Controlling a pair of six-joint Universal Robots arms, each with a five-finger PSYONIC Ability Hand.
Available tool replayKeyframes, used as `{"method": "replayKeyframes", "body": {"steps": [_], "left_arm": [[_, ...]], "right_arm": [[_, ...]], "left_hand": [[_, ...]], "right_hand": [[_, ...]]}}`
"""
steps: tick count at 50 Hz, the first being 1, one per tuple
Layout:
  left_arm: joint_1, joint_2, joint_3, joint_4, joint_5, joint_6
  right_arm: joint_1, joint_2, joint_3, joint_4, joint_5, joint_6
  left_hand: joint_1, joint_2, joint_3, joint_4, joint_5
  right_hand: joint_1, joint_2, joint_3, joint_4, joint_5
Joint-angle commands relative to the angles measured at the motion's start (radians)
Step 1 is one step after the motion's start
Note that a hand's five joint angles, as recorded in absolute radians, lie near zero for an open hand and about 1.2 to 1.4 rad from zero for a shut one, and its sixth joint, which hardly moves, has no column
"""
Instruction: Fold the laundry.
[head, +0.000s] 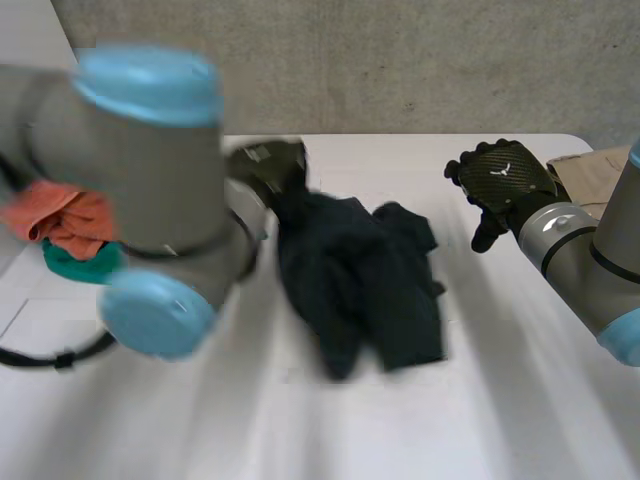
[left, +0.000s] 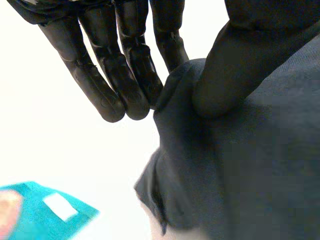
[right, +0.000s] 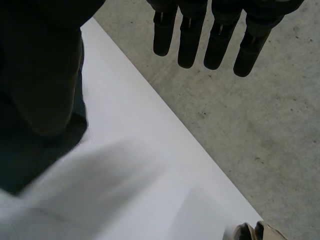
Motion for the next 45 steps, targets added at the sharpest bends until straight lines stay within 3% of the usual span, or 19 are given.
{"method": "replayKeyframes", "body": {"steps": [1,10,12,14,16,23,26,32,37,40,45], "left_arm": [[0.028,0.039,0.059,0.013,0.083,0.166],[-0.052,-0.12,-0.042,-0.016,0.006,0.177],[-0.046,-0.127,-0.071,-0.009,-0.019,0.175],[-0.032,-0.114,-0.094,0.002,-0.026,0.174],[-0.011,-0.078,-0.136,0.026,-0.02,0.174],[0.046,0.094,-0.258,0.088,0.064,0.203],[0.08,0.16,-0.304,0.096,0.105,0.223],[0.231,0.257,-0.464,0.093,0.262,0.328],[0.35,0.24,-0.577,0.103,0.352,0.469],[0.425,0.197,-0.625,0.151,0.4,0.575],[0.483,0.127,-0.647,0.24,0.464,0.733]], "right_arm": [[0.026,0.008,0.001,0.007,0.001,0.005],[0.034,0.025,0.001,0.047,0.003,0.0],[0.037,0.029,0.002,0.068,0.003,-0.006],[0.045,0.034,0.002,0.079,0.003,-0.012],[0.057,0.043,0.002,0.095,0.001,-0.015],[0.106,0.063,0.002,0.121,0.018,0.067],[0.131,0.066,0.002,0.139,0.036,0.135],[0.195,0.066,0.002,0.182,0.07,0.264],[0.252,0.074,0.002,0.168,0.082,0.299],[0.286,0.105,0.001,0.129,0.093,0.292],[0.31,0.155,0.002,0.101,0.116,0.278]], "left_hand": [[0.247,0.196,0.215,0.202,0.244],[0.235,0.185,0.203,0.191,0.232],[-0.013,-0.063,-0.045,-0.058,-0.016],[-0.093,-0.143,-0.125,-0.138,-0.096],[-0.377,-0.427,-0.409,-0.422,-0.38],[-0.975,-1.025,-1.007,-1.02,-0.978],[-0.975,-1.025,-1.007,-1.02,-0.978],[-0.975,-1.025,-1.007,-1.02,-0.978],[-0.919,-0.969,-0.951,-0.963,-0.922],[-0.772,-0.822,-0.804,-0.817,-0.775],[-0.611,-0.661,-0.643,-0.655,-0.614]], "right_hand": [[-0.024,-0.035,-0.015,-0.005,0.023],[-0.027,-0.038,-0.018,-0.008,0.02],[-0.024,-0.035,-0.015,-0.005,0.023],[-0.024,-0.035,-0.015,-0.005,0.023],[-0.024,-0.035,-0.015,-0.005,0.023],[-0.044,-0.056,-0.035,-0.025,0.002],[-0.065,-0.076,-0.056,-0.046,-0.019],[-0.132,-0.144,-0.123,-0.114,-0.086],[-0.138,-0.15,-0.129,-0.119,-0.092],[-0.135,-0.147,-0.126,-0.116,-0.089],[-0.13,-0.141,-0.121,-0.111,-0.083]]}}
